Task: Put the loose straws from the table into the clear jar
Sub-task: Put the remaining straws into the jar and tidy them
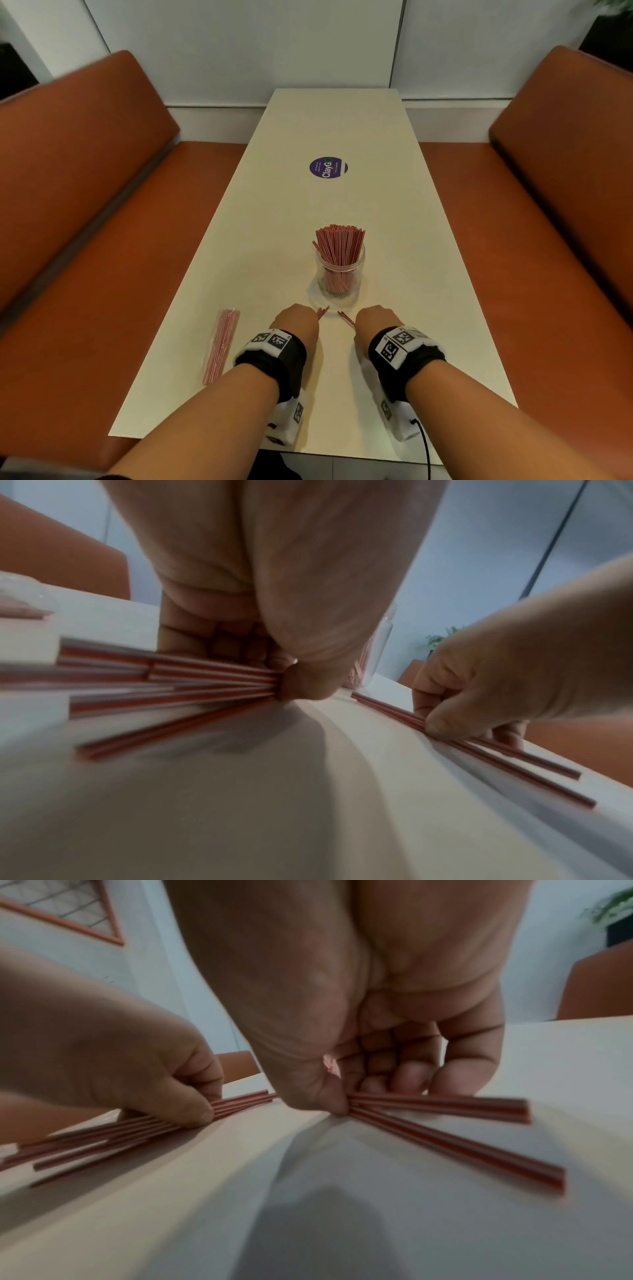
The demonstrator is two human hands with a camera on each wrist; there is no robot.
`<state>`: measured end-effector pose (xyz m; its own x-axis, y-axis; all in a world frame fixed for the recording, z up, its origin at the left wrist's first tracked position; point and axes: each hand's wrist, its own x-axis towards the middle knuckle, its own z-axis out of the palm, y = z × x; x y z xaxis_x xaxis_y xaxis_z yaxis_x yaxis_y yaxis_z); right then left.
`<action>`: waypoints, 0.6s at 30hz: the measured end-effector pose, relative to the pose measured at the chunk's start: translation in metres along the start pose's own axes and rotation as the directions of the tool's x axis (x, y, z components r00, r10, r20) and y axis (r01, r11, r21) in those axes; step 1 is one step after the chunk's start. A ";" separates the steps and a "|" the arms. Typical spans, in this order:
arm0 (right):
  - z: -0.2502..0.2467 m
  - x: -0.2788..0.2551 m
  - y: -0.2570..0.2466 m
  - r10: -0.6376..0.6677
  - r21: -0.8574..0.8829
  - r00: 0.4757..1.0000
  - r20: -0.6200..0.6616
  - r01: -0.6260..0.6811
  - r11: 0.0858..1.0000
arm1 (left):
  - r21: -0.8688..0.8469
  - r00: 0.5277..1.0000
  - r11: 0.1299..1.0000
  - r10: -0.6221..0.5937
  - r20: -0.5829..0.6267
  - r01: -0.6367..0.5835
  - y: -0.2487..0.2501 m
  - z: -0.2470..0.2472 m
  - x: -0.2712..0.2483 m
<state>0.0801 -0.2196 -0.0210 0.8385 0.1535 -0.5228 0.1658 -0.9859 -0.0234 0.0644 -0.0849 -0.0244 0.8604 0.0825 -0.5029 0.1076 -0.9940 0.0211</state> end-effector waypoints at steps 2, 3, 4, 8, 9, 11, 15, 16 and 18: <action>0.001 0.000 -0.002 -0.010 -0.012 1.000 -0.011 0.010 1.000 | 0.022 0.999 1.000 0.023 -0.033 -0.022 0.001 -0.001 -0.001; 0.001 0.000 -0.003 -0.018 -0.013 1.000 -0.018 0.018 1.000 | 0.028 0.999 0.999 0.027 -0.045 -0.026 0.002 -0.002 -0.002; 0.001 0.000 -0.003 -0.026 -0.011 0.999 -0.026 0.026 1.000 | 0.030 0.998 0.999 0.028 -0.054 -0.026 0.002 -0.004 -0.002; 0.001 -0.002 -0.002 -0.035 -0.005 0.998 -0.054 0.034 0.999 | 0.039 0.999 0.999 0.025 -0.042 -0.024 0.005 -0.008 -0.002; 0.000 -0.003 -0.002 -0.040 -0.002 0.998 -0.049 0.040 0.999 | 0.031 0.999 0.999 0.023 -0.026 -0.022 0.005 -0.008 -0.001; 0.000 -0.005 0.000 -0.037 0.024 0.999 -0.033 0.038 0.999 | -0.008 1.000 1.000 0.015 -0.003 -0.015 0.001 -0.006 -0.001; 0.000 -0.006 0.011 0.013 0.221 0.998 -0.060 0.000 0.975 | -0.229 0.998 0.973 0.029 -0.055 -0.041 -0.019 -0.007 -0.008; 0.000 -0.005 0.015 0.032 0.288 0.997 -0.070 -0.010 0.958 | -0.306 0.994 0.949 0.047 -0.095 -0.074 -0.025 -0.010 -0.012; -0.001 -0.003 0.023 0.075 0.424 0.994 -0.079 -0.035 0.905 | -0.447 0.977 0.881 0.069 -0.204 -0.155 -0.035 -0.021 -0.018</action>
<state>0.0815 -0.2426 -0.0190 0.8870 0.0834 -0.4541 -0.0994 -0.9259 -0.3643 0.0552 -0.0505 0.0022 0.9492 0.0271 -0.3134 0.1839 -0.8561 0.4830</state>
